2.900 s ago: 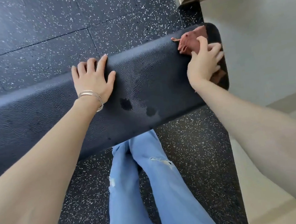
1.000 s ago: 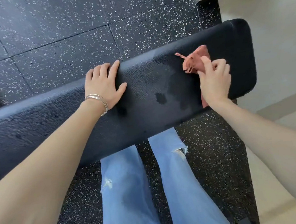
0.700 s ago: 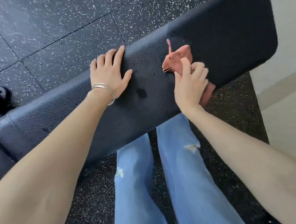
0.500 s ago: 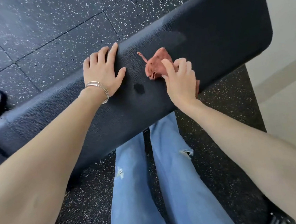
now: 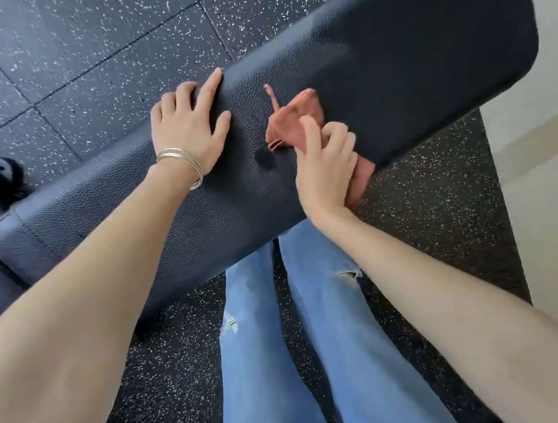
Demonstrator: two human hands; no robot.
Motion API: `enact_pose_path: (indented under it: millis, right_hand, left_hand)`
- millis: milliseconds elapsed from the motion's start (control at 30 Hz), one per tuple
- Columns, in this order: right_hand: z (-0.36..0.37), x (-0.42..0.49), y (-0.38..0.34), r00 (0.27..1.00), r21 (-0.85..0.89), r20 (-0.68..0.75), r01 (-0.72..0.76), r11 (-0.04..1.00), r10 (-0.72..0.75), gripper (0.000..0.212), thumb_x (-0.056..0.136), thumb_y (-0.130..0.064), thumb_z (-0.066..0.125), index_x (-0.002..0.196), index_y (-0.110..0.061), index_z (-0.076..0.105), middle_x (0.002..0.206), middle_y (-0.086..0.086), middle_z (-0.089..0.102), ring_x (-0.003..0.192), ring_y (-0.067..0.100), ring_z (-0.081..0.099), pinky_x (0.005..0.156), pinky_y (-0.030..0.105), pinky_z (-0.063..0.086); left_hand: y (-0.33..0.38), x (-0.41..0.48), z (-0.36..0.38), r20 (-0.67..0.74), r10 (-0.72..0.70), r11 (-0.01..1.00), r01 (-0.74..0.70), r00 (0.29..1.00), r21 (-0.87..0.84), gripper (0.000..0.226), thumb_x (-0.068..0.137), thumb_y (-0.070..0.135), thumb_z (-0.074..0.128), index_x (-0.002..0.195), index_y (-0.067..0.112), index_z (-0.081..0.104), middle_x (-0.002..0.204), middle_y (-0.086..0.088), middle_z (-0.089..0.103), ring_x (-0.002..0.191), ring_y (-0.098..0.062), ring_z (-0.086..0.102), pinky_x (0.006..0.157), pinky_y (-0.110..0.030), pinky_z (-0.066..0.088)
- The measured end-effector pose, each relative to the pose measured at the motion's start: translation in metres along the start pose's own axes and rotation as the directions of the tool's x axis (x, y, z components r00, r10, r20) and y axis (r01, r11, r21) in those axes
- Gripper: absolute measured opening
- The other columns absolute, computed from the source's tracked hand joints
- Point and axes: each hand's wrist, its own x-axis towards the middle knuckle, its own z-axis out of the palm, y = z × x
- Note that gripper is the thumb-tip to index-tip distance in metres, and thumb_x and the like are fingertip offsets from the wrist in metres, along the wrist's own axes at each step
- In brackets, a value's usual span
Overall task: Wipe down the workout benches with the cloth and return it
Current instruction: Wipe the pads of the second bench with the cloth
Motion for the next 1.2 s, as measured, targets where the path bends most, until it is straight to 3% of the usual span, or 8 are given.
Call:
enact_pose_path:
  millis: [167, 300, 533, 700, 867, 933, 1033, 1200]
  right_hand:
    - [-0.015, 0.027, 0.022, 0.876, -0.015, 0.183, 0.457, 0.889, -0.447, 0.043, 0.084, -0.007, 0.061, 0.124, -0.022, 0.056, 0.105, 0.014, 0.056, 0.087, 0.034, 0.053, 0.063, 0.041, 0.04]
    - [-0.037, 0.129, 0.067, 0.991, -0.015, 0.066, 0.117, 0.993, -0.116, 0.04, 0.092, -0.02, 0.053, 0.13, -0.025, 0.045, 0.116, 0.011, 0.046, 0.104, 0.033, 0.044, 0.075, 0.044, 0.039]
    - [-0.036, 0.176, 0.048, 0.978, -0.038, -0.019, -0.209, 0.977, 0.208, 0.043, 0.094, -0.023, 0.051, 0.136, -0.022, 0.038, 0.126, 0.012, 0.042, 0.113, 0.031, 0.042, 0.08, 0.047, 0.046]
    - [-0.019, 0.111, -0.016, 0.987, -0.037, 0.087, 0.137, 0.99, -0.134, 0.044, 0.09, -0.013, 0.053, 0.133, -0.021, 0.043, 0.118, 0.011, 0.047, 0.103, 0.032, 0.045, 0.072, 0.041, 0.038]
    - [-0.031, 0.134, -0.012, 0.857, -0.004, 0.244, 0.47, 0.883, -0.455, 0.041, 0.09, -0.019, 0.054, 0.129, -0.021, 0.043, 0.117, 0.012, 0.046, 0.103, 0.033, 0.044, 0.072, 0.042, 0.038]
    - [-0.038, 0.167, 0.008, 0.913, -0.028, 0.186, 0.375, 0.926, -0.364, 0.033, 0.091, -0.026, 0.052, 0.123, -0.02, 0.045, 0.117, 0.012, 0.046, 0.106, 0.035, 0.045, 0.073, 0.044, 0.041]
    - [-0.052, 0.226, 0.041, 0.992, -0.039, 0.13, 0.004, 0.999, 0.001, 0.037, 0.094, -0.028, 0.049, 0.129, -0.02, 0.042, 0.13, 0.015, 0.04, 0.119, 0.035, 0.04, 0.087, 0.048, 0.043]
    - [-0.054, 0.23, 0.042, 0.989, -0.148, 0.139, -0.035, 0.988, 0.056, 0.039, 0.097, -0.026, 0.047, 0.134, -0.018, 0.039, 0.141, 0.018, 0.032, 0.126, 0.035, 0.034, 0.093, 0.05, 0.04]
  left_hand:
    - [-0.005, 0.0, -0.001, 0.046, -0.115, 0.993, 0.114, 0.992, 0.016, 0.063, 0.091, 0.054, 0.035, 0.145, 0.022, 0.026, 0.134, -0.015, 0.045, 0.121, -0.037, 0.041, 0.103, -0.046, 0.028]
    - [-0.002, -0.001, -0.003, 0.051, -0.152, 0.988, 0.152, 0.987, 0.015, 0.062, 0.092, 0.054, 0.036, 0.143, 0.018, 0.031, 0.133, -0.016, 0.046, 0.121, -0.037, 0.041, 0.103, -0.046, 0.028]
    - [0.006, 0.004, -0.005, 0.079, -0.229, 0.973, 0.229, 0.97, 0.021, 0.056, 0.094, 0.049, 0.034, 0.139, 0.015, 0.036, 0.13, -0.016, 0.048, 0.117, -0.037, 0.043, 0.102, -0.046, 0.028]
    - [0.01, 0.004, -0.007, 0.097, -0.248, 0.969, 0.247, 0.964, 0.016, 0.057, 0.095, 0.047, 0.033, 0.14, 0.013, 0.034, 0.132, -0.016, 0.047, 0.12, -0.037, 0.042, 0.103, -0.046, 0.026]
    - [0.015, 0.002, -0.013, 0.124, -0.265, 0.964, 0.264, 0.956, 0.024, 0.064, 0.094, 0.047, 0.035, 0.144, 0.007, 0.028, 0.137, -0.018, 0.044, 0.125, -0.036, 0.039, 0.107, -0.045, 0.023]
    - [0.014, 0.002, -0.015, 0.137, -0.256, 0.967, 0.254, 0.957, 0.028, 0.064, 0.094, 0.046, 0.035, 0.144, 0.007, 0.027, 0.137, -0.018, 0.044, 0.125, -0.036, 0.039, 0.108, -0.045, 0.023]
    - [0.011, 0.001, -0.016, 0.13, -0.251, 0.968, 0.25, 0.959, 0.019, 0.063, 0.094, 0.045, 0.037, 0.144, 0.007, 0.028, 0.137, -0.018, 0.044, 0.126, -0.036, 0.038, 0.109, -0.046, 0.023]
    - [0.006, -0.004, -0.009, 0.085, -0.221, 0.975, 0.221, 0.972, 0.001, 0.062, 0.094, 0.043, 0.038, 0.144, 0.007, 0.029, 0.137, -0.017, 0.044, 0.126, -0.036, 0.039, 0.109, -0.045, 0.023]
